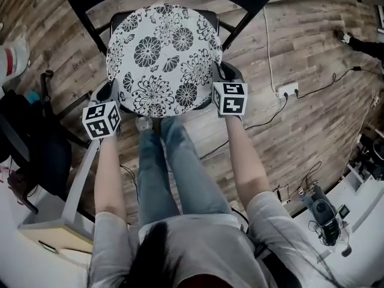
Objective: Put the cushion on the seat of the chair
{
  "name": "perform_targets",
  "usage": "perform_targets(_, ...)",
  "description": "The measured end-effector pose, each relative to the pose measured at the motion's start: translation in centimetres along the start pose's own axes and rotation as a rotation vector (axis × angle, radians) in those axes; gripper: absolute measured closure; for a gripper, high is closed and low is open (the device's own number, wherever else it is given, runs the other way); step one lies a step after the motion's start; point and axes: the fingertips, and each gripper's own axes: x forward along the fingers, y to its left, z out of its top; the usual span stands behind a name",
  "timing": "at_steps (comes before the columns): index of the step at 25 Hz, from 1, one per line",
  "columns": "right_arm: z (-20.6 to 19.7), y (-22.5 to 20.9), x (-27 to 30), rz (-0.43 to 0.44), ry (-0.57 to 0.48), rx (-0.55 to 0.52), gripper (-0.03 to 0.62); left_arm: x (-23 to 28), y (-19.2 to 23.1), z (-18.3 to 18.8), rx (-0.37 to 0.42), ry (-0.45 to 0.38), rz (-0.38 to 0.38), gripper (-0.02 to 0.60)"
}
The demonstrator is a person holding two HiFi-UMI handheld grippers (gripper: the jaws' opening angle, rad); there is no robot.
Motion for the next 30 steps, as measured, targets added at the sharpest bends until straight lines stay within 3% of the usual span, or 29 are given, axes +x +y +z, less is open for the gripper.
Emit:
perform_targets(19,-1.8,-0.6,2.6,0.006,0.077,-0.013,0.549,2.2,1.0,-1.3,0.037,0.044,0.020,0.555)
perform_targets(25,-1.0,-1.2,1.5,-0.034,0.017,0.007,0.512,1.3,1.6,-0.7,0.023,-0.010,0.008,0.444)
perform_targets(30,-0.1,-1.3,-0.2,-0.066,-0.039,0.001,0.507,-0.2,2.2,0.5,0.017,-0.072,0.010,0.423)
